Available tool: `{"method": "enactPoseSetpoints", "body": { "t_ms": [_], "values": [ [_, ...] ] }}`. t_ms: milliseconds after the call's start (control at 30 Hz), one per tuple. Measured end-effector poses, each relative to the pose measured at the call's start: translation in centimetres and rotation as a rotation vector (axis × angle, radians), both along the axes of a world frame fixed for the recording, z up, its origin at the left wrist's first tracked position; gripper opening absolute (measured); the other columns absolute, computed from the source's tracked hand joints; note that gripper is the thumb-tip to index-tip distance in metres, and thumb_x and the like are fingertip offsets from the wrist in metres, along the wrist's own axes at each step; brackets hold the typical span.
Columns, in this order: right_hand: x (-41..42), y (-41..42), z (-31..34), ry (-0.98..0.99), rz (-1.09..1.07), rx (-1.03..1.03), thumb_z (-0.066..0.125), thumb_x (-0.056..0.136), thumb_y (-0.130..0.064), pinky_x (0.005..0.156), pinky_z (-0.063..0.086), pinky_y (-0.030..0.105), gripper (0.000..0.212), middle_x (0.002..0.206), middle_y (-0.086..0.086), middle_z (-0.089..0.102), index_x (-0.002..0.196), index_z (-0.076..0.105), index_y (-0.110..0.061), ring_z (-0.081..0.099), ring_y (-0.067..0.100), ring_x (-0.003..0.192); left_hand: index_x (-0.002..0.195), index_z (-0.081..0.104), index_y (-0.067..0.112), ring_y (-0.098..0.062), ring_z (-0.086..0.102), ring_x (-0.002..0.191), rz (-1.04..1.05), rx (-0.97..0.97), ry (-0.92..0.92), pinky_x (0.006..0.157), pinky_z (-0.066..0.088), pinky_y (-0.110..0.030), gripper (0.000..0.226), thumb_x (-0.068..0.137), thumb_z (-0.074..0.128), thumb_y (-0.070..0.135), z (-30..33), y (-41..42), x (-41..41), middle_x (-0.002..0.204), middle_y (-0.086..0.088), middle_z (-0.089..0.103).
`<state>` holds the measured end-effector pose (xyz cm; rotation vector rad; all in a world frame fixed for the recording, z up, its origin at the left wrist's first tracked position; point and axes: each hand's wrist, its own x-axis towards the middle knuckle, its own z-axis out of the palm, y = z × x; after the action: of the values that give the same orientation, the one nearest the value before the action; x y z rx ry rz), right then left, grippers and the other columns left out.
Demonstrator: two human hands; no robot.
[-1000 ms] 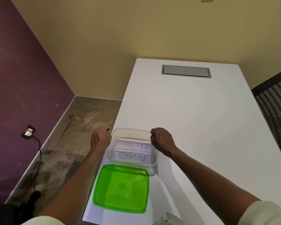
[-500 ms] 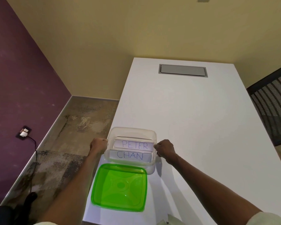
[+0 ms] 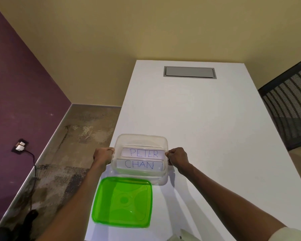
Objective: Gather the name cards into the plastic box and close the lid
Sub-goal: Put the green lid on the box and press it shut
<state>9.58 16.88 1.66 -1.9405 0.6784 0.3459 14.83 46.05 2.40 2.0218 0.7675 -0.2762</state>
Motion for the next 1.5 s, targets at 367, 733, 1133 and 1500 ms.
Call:
{"method": "enactPoseSetpoints", "body": {
  "t_ms": [367, 733, 1133, 1500],
  "values": [
    [-0.7, -10.8, 1.8, -0.070, -0.095, -0.045, 0.064, 0.088, -0.012, 0.051, 0.042, 0.022, 0.041, 0.052, 0.005, 0.050, 0.049, 0.052, -0.010, 0.050, 0.019, 0.047, 0.093, 0.074, 0.002, -0.026, 0.062, 0.079, -0.074, -0.214, -0.065, 0.088, 0.057, -0.051, 0.012, 0.089, 0.064, 0.008, 1.3, -10.9, 1.7, 0.092, -0.017, 0.070],
    [0.5, -22.5, 2.8, -0.079, -0.166, -0.070, 0.063, 0.089, -0.012, 0.048, 0.041, 0.019, 0.027, 0.059, 0.008, 0.045, 0.062, 0.058, -0.007, 0.044, 0.019, 0.051, 0.075, 0.061, 0.012, -0.022, 0.045, 0.073, -0.194, -0.304, -0.072, 0.070, 0.043, -0.036, 0.018, 0.086, 0.054, 0.000, 1.5, -22.6, 3.7, 0.078, -0.010, 0.053],
    [3.3, -27.3, 0.7, -0.038, -0.196, -0.107, 0.062, 0.088, -0.013, 0.060, 0.037, 0.027, 0.030, 0.061, 0.010, 0.044, 0.059, 0.055, -0.009, 0.042, 0.020, 0.057, 0.083, 0.075, 0.012, -0.022, 0.048, 0.073, -0.311, -0.246, -0.030, 0.076, 0.046, -0.034, 0.025, 0.088, 0.052, 0.003, -0.4, -27.8, 6.0, 0.077, -0.010, 0.060],
    [5.3, -28.2, -0.9, -0.014, -0.186, -0.125, 0.062, 0.087, -0.016, 0.059, 0.032, 0.028, 0.030, 0.062, 0.010, 0.041, 0.060, 0.051, -0.011, 0.038, 0.018, 0.059, 0.081, 0.075, 0.023, -0.023, 0.059, 0.079, -0.387, -0.249, -0.028, 0.093, 0.052, -0.051, 0.029, 0.089, 0.055, 0.004, -1.5, -28.0, 8.0, 0.094, -0.016, 0.073]
  ]
}}
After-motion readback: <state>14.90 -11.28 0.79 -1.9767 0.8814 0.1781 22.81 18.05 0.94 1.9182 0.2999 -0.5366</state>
